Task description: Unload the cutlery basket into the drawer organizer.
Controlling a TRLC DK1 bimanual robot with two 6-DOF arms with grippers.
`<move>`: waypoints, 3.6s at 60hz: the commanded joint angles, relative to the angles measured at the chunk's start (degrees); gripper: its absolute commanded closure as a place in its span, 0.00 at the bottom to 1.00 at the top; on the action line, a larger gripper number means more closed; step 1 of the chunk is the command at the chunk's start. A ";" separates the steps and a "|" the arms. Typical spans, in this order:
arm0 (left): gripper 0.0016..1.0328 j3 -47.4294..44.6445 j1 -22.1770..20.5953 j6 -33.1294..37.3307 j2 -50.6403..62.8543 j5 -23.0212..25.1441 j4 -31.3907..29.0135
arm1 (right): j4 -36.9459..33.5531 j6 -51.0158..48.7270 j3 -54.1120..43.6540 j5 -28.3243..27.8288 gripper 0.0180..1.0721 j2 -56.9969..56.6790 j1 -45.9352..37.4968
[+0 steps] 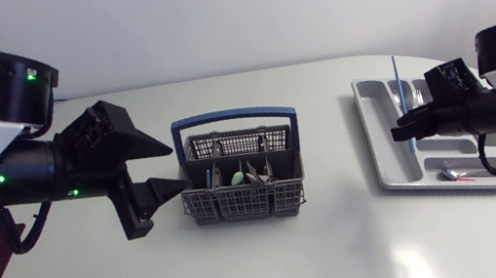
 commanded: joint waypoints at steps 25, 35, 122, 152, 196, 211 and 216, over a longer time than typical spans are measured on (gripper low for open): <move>0.25 -14.22 0.21 4.46 -3.19 -0.50 16.04 | -3.91 13.24 16.21 5.73 0.95 25.94 -0.87; 0.25 -16.06 -0.93 4.55 -2.13 -2.70 21.32 | -5.84 14.47 18.49 5.55 0.94 29.81 -2.01; 0.97 -1.91 -0.93 -5.47 10.26 4.15 21.49 | -7.60 12.88 5.83 10.65 0.39 6.08 11.79; 0.97 3.80 -0.40 -7.93 4.20 5.47 13.76 | -7.69 10.69 2.32 9.95 0.39 -0.60 17.50; 0.97 16.63 -0.58 -22.35 -2.57 14.35 -0.39 | -9.62 4.97 -4.01 7.75 0.39 -24.86 40.44; 0.97 16.46 -1.28 -28.06 3.05 22.35 -0.39 | -8.57 6.12 -3.66 1.34 0.39 -23.28 43.69; 0.97 16.81 -1.46 -29.11 4.46 23.40 -0.39 | -8.04 6.20 -3.31 -0.16 0.39 -22.93 44.30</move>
